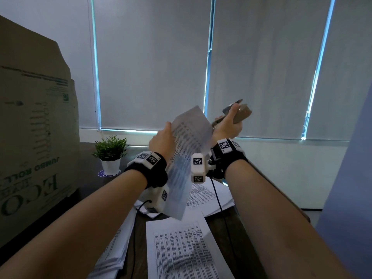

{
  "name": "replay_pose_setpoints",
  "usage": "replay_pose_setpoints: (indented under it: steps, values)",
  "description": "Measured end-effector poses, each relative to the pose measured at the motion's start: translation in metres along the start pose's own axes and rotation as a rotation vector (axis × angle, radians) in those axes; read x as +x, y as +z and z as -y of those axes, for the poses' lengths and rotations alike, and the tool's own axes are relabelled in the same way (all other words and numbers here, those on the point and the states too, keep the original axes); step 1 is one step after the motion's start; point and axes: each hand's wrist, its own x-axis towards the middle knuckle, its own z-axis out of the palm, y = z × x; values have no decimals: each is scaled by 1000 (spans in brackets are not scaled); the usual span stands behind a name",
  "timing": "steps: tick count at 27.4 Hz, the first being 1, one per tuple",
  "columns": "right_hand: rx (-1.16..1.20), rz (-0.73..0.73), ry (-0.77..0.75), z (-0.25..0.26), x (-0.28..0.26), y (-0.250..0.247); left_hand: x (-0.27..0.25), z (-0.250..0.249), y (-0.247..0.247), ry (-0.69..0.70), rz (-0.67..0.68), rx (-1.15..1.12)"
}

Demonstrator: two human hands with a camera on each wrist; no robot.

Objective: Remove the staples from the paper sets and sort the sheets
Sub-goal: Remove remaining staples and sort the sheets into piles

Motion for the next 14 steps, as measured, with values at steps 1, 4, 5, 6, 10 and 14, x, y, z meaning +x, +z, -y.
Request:
replay_pose_setpoints:
  steps: [1, 4, 5, 6, 10, 14]
  values:
    - [-11, -12, 22, -7, 4, -9, 3, -4, 1, -41, -2, -65]
    - [-380, 66, 150, -23, 13, -51, -1, -14, 10, -99, 32, -254]
    - [-600, 153, 204, -26, 11, -72, -8, -12, 17, -131, 57, -294]
    - [-801, 250, 260, -33, 10, -95, -15, -8, 24, -181, 52, -343]
    - [-1277, 491, 496, -69, 8, -195, -53, 31, 61, -425, 159, -446]
    - [-1661, 671, 488, -95, -1, -256, -109, 71, 95, -808, 504, -477]
